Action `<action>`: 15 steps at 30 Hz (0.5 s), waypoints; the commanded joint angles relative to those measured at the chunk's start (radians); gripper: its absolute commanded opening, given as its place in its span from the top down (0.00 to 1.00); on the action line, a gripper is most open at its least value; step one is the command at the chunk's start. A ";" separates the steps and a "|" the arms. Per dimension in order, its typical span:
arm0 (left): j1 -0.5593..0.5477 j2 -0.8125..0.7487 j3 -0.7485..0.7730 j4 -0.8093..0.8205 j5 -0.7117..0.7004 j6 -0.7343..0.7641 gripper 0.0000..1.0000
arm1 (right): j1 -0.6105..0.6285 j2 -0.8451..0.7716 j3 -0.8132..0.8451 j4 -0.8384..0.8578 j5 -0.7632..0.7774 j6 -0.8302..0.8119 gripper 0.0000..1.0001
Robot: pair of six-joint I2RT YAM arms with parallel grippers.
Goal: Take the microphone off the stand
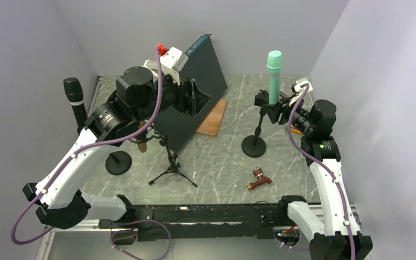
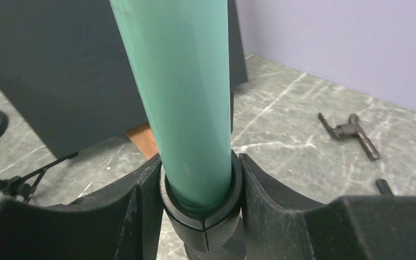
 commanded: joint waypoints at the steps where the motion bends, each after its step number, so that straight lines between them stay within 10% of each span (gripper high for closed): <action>1: 0.010 0.011 0.069 -0.081 0.012 -0.068 0.27 | 0.003 0.042 0.049 0.067 -0.191 0.007 1.00; 15: 0.016 -0.039 -0.030 0.001 0.053 -0.007 0.01 | 0.028 0.137 0.038 0.327 -0.631 0.105 1.00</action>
